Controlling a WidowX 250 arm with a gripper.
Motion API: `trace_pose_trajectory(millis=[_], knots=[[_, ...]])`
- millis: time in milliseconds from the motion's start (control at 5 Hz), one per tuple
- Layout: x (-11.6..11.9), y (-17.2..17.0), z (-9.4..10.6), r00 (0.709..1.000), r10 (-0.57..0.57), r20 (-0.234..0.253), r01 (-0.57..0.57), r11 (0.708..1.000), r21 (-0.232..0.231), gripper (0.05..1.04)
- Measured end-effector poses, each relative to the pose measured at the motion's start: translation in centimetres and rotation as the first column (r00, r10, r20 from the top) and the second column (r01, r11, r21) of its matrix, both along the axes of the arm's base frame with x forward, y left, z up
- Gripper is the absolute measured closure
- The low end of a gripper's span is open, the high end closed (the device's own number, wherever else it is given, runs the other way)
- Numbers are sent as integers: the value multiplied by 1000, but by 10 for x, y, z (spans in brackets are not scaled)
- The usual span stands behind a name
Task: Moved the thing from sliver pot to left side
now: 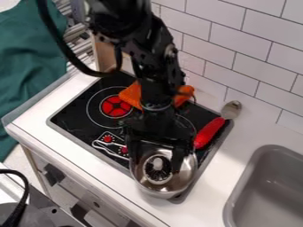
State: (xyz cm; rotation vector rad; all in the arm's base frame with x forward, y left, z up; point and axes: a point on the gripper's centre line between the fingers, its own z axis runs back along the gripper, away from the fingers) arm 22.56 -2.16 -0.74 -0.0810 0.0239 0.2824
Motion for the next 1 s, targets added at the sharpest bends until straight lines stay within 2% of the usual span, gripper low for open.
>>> trace_pose_trajectory(millis=[200,400,600,800,1000], knots=[[1,0,-9,1000,-2,-10,2,1000,9,116],[-1,2,-12,1000,-7,-23,7,1000,25,246],[0,0,-13,999,-29,-24,30,999,36,566],[1,0,-13,999,-33,-31,34,999,40,836],[1,-1,-13,998,-42,-39,44,998,47,906]])
